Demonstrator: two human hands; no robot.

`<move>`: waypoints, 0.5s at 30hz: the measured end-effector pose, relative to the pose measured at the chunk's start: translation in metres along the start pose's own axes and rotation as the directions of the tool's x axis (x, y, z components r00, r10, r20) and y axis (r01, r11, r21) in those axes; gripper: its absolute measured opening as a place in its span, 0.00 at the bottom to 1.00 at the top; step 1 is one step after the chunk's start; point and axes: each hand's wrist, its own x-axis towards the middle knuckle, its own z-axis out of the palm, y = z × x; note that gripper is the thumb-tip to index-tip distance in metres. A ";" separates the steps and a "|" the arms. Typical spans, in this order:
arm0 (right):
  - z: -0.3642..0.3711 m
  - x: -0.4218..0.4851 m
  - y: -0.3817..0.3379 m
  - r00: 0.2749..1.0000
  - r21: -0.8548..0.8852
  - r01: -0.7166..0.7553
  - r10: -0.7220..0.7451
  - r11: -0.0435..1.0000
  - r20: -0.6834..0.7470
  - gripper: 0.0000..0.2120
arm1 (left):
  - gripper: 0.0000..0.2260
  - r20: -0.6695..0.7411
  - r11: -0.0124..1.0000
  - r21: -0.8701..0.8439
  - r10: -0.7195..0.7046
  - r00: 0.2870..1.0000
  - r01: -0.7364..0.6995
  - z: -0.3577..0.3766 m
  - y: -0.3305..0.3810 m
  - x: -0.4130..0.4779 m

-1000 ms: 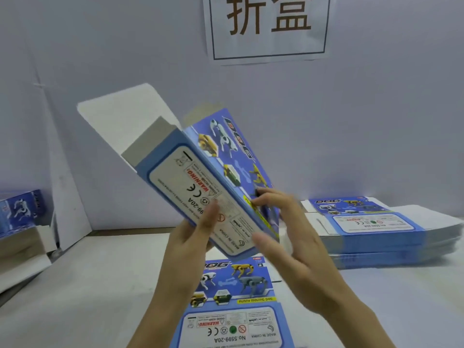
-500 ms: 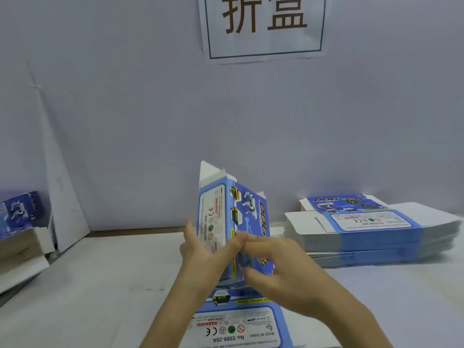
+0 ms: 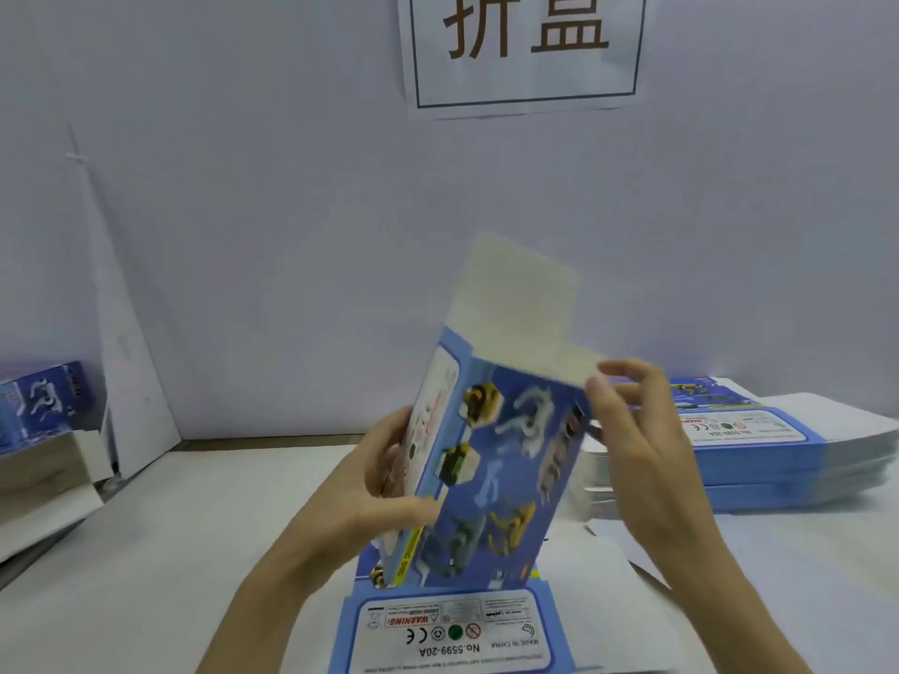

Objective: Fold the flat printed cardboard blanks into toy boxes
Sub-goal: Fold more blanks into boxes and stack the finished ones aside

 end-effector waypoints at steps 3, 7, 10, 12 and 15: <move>-0.003 0.001 -0.004 0.999 0.124 -0.028 0.031 0.992 -0.021 0.12 | 0.38 0.096 0.988 0.115 -0.109 0.989 0.098 -0.004 0.001 -0.004; -0.003 0.000 -0.006 0.999 0.005 0.002 -0.003 1.000 0.053 0.07 | 0.33 0.085 0.959 0.140 -0.260 0.962 0.246 0.000 0.008 -0.006; -0.003 0.000 -0.011 0.991 -0.054 0.025 -0.017 0.998 0.136 0.06 | 0.36 0.084 0.969 0.018 -0.247 0.965 0.246 0.003 0.017 -0.010; -0.004 0.000 -0.012 0.983 -0.046 -0.007 0.016 0.999 0.181 0.07 | 0.43 0.117 0.976 -0.020 -0.212 0.970 0.216 0.004 0.024 -0.014; -0.007 0.000 -0.017 0.967 0.091 -0.157 0.134 0.983 0.217 0.13 | 0.36 -0.086 0.983 -0.056 -0.178 0.980 0.173 0.015 0.029 -0.010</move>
